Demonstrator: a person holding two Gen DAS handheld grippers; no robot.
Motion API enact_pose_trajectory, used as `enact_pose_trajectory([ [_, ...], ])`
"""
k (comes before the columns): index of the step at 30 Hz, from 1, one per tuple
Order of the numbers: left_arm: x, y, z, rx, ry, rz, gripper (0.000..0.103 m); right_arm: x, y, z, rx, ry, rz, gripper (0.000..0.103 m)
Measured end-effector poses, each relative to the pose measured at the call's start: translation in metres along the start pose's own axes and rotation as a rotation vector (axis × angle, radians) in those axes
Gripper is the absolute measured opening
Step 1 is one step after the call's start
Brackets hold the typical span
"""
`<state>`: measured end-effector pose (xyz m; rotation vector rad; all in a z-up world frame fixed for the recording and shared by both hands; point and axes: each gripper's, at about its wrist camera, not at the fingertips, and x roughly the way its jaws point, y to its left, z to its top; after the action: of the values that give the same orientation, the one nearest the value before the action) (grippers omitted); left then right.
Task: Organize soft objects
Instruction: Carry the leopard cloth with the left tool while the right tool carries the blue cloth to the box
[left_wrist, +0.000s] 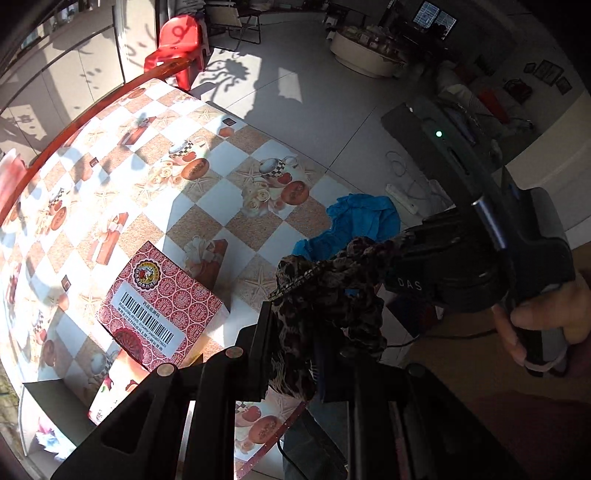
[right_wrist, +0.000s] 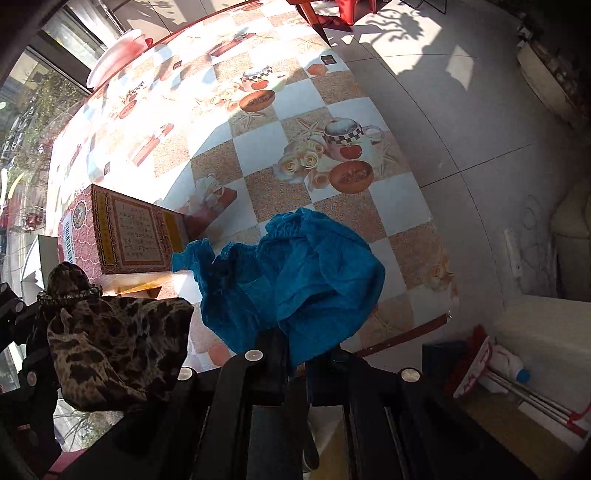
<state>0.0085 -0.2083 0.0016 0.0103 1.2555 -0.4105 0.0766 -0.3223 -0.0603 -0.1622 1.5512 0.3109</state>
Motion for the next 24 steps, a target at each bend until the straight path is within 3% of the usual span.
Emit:
enact_pose_trajectory([
  [13,-0.034,0.049,-0.086,-0.154,-0.008,0.106,0.02,0.004,0.076,-0.047,-0.204,0.047,0.074,0.007],
  [24,-0.073,0.088,-0.152,-0.326,-0.051,0.208,0.02,-0.005,0.15,-0.059,-0.416,0.051,0.115,0.007],
])
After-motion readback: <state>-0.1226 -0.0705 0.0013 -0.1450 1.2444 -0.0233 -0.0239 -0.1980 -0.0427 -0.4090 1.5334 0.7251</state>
